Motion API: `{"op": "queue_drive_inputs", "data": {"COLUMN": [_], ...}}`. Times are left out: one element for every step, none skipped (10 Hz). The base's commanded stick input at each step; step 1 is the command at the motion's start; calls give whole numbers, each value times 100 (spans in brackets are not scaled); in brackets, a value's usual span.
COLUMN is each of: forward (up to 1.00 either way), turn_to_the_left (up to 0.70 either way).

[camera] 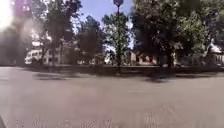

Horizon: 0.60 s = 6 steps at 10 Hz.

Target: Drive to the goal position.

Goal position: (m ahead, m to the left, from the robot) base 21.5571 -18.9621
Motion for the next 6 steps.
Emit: {"op": "queue_drive_inputs", "data": {"forward": [0,0,0,0,0,0], "turn_to_the_left": [70,70,70,70,70,70]}}
